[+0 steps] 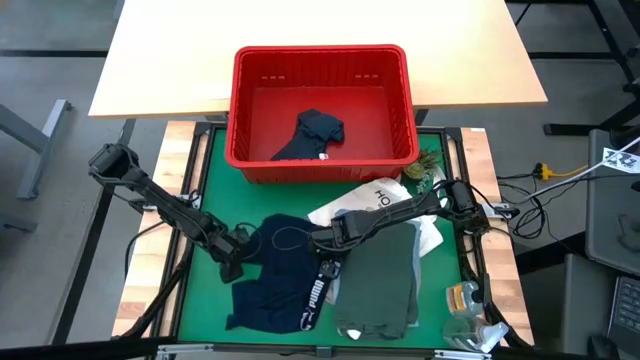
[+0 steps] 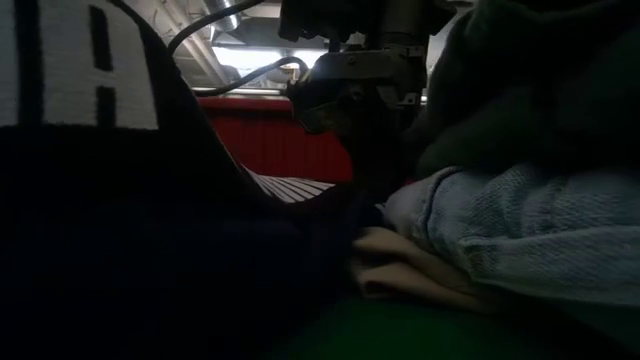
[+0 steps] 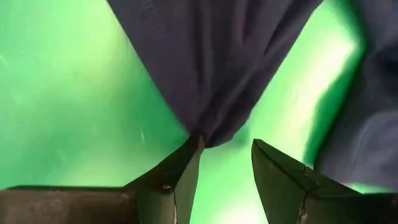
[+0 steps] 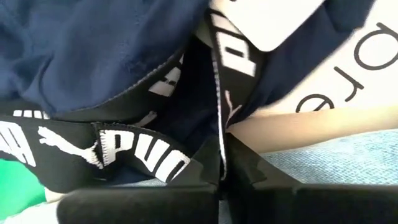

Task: Fold Laundry from Bin
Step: Fold the dark blue boxer

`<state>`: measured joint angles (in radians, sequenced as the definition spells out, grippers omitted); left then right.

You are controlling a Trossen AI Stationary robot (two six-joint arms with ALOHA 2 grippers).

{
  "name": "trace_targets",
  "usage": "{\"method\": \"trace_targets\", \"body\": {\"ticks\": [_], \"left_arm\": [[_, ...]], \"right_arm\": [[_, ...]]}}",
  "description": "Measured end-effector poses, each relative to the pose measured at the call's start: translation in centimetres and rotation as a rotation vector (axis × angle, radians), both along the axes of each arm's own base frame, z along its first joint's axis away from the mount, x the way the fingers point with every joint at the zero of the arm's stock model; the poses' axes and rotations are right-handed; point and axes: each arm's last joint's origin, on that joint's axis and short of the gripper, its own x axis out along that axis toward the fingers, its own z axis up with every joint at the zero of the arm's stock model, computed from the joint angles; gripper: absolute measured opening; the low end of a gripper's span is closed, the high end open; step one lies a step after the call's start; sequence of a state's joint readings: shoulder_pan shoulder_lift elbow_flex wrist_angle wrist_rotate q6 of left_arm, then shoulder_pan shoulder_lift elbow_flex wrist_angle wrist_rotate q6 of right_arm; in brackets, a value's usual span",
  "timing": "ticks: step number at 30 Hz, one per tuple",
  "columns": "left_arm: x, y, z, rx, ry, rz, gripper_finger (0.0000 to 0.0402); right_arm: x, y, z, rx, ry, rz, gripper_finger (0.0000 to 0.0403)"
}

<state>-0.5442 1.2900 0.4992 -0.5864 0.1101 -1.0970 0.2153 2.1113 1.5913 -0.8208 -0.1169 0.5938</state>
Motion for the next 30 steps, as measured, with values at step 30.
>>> {"method": "trace_targets", "body": {"ticks": [30], "left_arm": [[-3.0, -2.0, -0.2, -0.132, 0.279, -0.029, 0.0144]], "right_arm": [[-0.4, -0.2, -0.1, -0.033, 0.035, -0.009, 0.0024]]}}
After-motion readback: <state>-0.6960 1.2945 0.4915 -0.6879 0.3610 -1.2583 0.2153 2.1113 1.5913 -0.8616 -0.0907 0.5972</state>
